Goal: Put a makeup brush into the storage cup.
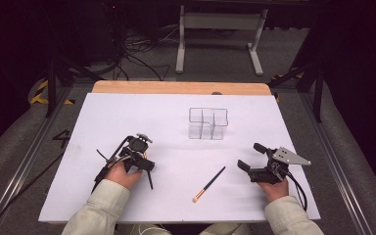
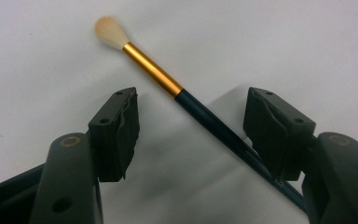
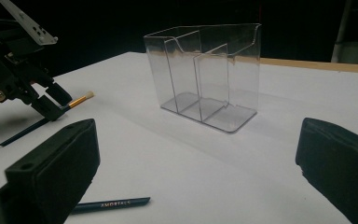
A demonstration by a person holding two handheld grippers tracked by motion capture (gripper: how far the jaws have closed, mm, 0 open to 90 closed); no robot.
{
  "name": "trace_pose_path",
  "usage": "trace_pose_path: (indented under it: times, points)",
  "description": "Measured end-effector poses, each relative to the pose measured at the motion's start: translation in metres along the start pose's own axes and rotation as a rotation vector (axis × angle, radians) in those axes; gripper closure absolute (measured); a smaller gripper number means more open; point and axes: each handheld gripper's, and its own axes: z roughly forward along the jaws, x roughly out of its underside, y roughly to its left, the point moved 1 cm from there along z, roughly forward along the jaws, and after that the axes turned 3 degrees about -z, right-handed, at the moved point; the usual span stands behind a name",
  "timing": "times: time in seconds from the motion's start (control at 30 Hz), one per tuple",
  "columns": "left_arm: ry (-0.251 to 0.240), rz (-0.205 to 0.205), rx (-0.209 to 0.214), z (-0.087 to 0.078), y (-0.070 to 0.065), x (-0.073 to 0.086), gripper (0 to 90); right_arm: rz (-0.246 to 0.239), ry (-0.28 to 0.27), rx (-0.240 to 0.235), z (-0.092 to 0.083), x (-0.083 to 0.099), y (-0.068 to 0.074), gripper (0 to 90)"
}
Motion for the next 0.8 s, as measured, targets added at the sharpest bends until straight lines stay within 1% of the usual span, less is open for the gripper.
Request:
trace_pose_path:
  times: [0.03, 0.13, 0.3, 0.33, 0.37, 0.4, 0.43, 0.47, 0.53, 0.73, 0.8]
  points:
    - [0.002, -0.003, 0.000, -0.0005, -0.0002, 0.0000, 38.0, -0.001, 0.000, 0.000, 0.0001, 0.0000, 0.0000, 0.3]
    - [0.007, -0.012, -0.008, -0.0027, -0.0002, 0.0002, 48.8, -0.005, 0.001, 0.002, 0.0004, 0.0001, 0.0000, 0.3]
    - [0.008, -0.014, -0.011, -0.0036, -0.0005, 0.0006, 60.4, 0.002, 0.004, 0.008, 0.0005, 0.0002, -0.0007, 0.6]
    - [0.013, 0.003, -0.013, -0.0043, -0.0011, 0.0005, 64.1, 0.002, 0.004, 0.008, 0.0005, 0.0002, -0.0006, 0.6]
    - [0.013, 0.003, -0.013, -0.0043, -0.0011, 0.0005, 67.0, 0.002, 0.004, 0.008, 0.0005, 0.0002, -0.0006, 0.6]
    - [0.014, 0.000, -0.011, -0.0045, -0.0021, 0.0006, 71.9, 0.002, 0.004, 0.008, 0.0006, 0.0002, -0.0006, 0.7]
    - [0.020, 0.012, -0.006, -0.0049, -0.0021, 0.0006, 77.7, 0.002, 0.004, 0.008, 0.0006, 0.0002, -0.0006, 0.7]
    - [0.018, 0.017, -0.008, -0.0049, -0.0016, 0.0004, 80.3, 0.003, 0.005, 0.008, 0.0006, 0.0002, -0.0006, 0.7]
    - [0.023, 0.012, 0.003, -0.0050, -0.0010, 0.0005, 81.9, 0.003, 0.006, 0.008, 0.0006, 0.0002, -0.0006, 0.8]
    - [0.022, 0.035, 0.010, -0.0050, 0.0001, 0.0004, 82.4, -0.003, 0.013, 0.012, 0.0010, 0.0001, 0.0002, 1.0]
    - [0.021, 0.037, 0.012, -0.0050, 0.0006, 0.0004, 82.4, -0.007, 0.013, 0.017, 0.0011, 0.0001, 0.0003, 1.0]
